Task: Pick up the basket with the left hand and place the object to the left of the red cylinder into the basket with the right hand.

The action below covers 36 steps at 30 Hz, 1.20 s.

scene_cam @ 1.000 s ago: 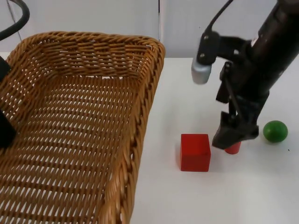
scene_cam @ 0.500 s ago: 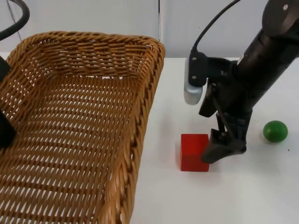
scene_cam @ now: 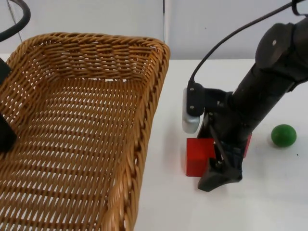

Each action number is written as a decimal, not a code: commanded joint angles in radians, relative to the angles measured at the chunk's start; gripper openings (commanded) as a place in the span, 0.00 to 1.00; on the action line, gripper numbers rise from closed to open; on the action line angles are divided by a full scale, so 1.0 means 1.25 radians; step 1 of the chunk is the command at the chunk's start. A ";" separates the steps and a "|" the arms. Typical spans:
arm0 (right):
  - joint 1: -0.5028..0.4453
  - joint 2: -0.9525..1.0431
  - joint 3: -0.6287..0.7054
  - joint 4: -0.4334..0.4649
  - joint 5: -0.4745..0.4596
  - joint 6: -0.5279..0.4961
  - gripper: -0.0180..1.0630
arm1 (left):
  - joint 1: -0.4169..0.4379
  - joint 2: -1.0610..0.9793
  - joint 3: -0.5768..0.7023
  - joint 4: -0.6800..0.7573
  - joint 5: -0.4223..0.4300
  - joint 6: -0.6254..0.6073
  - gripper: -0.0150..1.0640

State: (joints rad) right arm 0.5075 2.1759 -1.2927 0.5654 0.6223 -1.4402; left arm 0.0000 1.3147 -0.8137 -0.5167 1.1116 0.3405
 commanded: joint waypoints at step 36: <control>0.002 -0.046 -0.004 0.013 -0.008 -0.026 0.02 | 0.000 -0.008 0.002 -0.026 0.001 -0.007 0.01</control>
State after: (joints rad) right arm 0.5122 2.1715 -1.2927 0.5837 0.5776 -1.4799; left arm 0.0000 1.3147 -0.8137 -0.5167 1.1098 0.3388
